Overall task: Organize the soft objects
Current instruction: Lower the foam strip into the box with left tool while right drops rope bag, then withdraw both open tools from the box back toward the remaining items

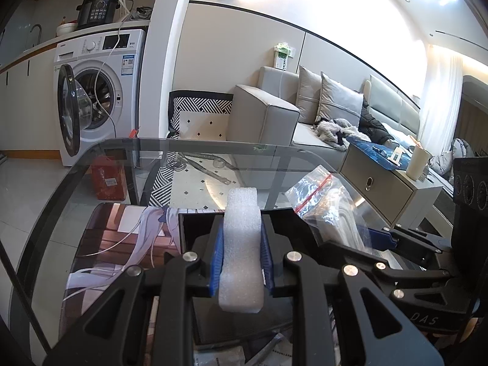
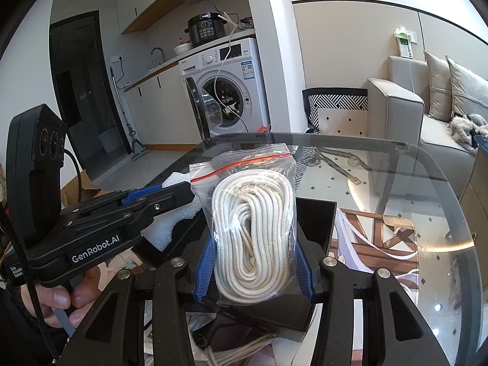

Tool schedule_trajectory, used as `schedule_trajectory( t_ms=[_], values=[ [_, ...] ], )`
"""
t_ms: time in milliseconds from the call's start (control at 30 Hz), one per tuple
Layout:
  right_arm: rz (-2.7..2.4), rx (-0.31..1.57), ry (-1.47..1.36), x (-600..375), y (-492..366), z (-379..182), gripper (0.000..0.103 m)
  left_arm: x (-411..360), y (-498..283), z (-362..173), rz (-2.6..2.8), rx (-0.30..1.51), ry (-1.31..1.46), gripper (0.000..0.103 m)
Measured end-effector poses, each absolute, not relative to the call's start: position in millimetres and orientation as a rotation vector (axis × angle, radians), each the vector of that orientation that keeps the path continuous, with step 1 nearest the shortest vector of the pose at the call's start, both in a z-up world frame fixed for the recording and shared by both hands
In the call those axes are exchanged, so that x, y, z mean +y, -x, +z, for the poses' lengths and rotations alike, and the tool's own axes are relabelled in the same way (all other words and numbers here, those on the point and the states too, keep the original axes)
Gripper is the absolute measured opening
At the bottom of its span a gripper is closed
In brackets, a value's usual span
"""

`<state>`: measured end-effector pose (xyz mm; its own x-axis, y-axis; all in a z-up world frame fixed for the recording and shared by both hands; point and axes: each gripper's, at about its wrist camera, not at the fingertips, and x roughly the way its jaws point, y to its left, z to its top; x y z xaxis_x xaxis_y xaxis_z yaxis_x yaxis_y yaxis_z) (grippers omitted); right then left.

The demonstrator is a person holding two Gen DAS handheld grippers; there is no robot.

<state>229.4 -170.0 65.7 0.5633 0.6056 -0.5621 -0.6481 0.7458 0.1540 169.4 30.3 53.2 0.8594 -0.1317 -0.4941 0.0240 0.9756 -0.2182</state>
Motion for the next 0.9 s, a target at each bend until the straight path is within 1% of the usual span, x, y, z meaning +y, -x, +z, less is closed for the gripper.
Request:
schedule_trajectory(
  t_ms=[300, 400, 467, 500, 533, 567, 600, 667, 700, 733, 767, 800, 900],
  values=[
    [0.737, 0.646, 0.105, -163.8, -238.5, 56.8, 0.047, 26.0, -177.8, 46.9, -0.075, 0.535, 0.194, 0.020],
    [0.730, 0.643, 0.156, -159.1, -237.3, 53.6, 0.052, 23.1, -178.4, 45.1, -0.078, 0.548, 0.185, 0.022],
    [0.693, 0.616, 0.180, -160.7, -231.1, 55.7, 0.052, 24.1, -177.3, 44.8, -0.077, 0.551, 0.185, 0.032],
    [0.692, 0.616, 0.179, -162.9, -230.7, 55.8, 0.053, 26.4, -175.7, 45.5, -0.084, 0.547, 0.194, 0.042],
    [0.690, 0.613, 0.174, -165.7, -229.2, 57.0, 0.056, 26.3, -175.2, 46.6, -0.085, 0.545, 0.196, 0.051],
    [0.684, 0.607, 0.168, -169.3, -227.4, 58.8, 0.059, 26.7, -173.5, 47.8, -0.086, 0.542, 0.195, 0.052],
    [0.675, 0.602, 0.168, -172.9, -224.8, 60.6, 0.065, 27.1, -170.9, 49.5, -0.090, 0.537, 0.187, 0.052],
    [0.659, 0.589, 0.176, -179.3, -219.3, 63.9, 0.069, 26.9, -166.3, 52.1, -0.091, 0.530, 0.172, 0.054],
    [0.653, 0.586, 0.180, -182.6, -216.1, 66.2, 0.073, 27.0, -163.7, 53.3, -0.088, 0.529, 0.166, 0.062],
    [0.650, 0.586, 0.182, -185.7, -212.6, 67.8, 0.083, 27.4, -160.5, 54.6, -0.085, 0.527, 0.162, 0.080],
    [0.648, 0.589, 0.183, -188.8, -208.4, 69.2, 0.088, 28.1, -158.3, 55.6, -0.081, 0.523, 0.163, 0.089],
    [0.647, 0.587, 0.187, -192.2, -203.4, 70.0, 0.094, 29.7, -153.1, 57.6, -0.071, 0.510, 0.167, 0.102],
    [0.656, 0.593, 0.195, -203.1, -188.2, 71.9, 0.100, 30.7, -142.1, 62.3, -0.061, 0.492, 0.153, 0.103]
  ],
)
